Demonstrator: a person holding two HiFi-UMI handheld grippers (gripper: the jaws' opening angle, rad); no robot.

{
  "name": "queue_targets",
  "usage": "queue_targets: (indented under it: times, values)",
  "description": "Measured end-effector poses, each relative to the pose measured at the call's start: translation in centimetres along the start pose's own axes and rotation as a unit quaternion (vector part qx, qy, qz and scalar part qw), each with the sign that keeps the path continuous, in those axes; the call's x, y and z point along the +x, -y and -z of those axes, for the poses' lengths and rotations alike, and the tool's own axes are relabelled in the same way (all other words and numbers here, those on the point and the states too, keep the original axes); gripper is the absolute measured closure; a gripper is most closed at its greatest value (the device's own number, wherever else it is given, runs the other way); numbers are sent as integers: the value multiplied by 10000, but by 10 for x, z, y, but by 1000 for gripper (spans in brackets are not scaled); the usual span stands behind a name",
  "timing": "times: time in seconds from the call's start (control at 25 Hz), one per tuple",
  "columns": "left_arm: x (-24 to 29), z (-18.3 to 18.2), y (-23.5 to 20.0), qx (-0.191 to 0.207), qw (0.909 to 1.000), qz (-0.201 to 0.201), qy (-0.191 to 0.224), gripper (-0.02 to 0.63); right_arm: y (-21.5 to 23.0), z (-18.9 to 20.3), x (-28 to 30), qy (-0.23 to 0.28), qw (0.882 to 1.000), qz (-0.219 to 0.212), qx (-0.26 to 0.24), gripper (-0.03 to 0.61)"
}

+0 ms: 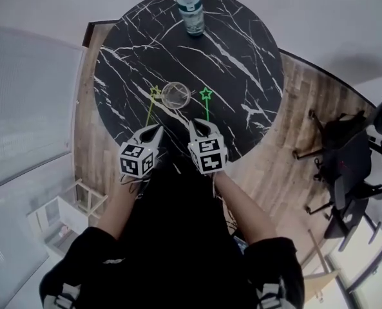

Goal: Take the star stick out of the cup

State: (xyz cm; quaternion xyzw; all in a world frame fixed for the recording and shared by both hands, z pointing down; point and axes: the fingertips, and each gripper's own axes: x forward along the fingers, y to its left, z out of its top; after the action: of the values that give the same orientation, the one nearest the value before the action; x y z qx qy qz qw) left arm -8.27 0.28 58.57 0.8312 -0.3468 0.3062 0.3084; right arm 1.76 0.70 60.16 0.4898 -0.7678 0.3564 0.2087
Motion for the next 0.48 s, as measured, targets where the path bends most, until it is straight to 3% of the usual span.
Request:
queue_targets:
  times: [0.24, 0.48]
  values:
    - [-15, 0, 2, 124, 9997, 167, 121, 614, -19, -13, -7, 466, 9983, 225, -256, 583]
    - [-61, -22, 12, 668, 9943, 383, 732, 614, -59, -34, -43, 1191, 9887, 683, -599, 583]
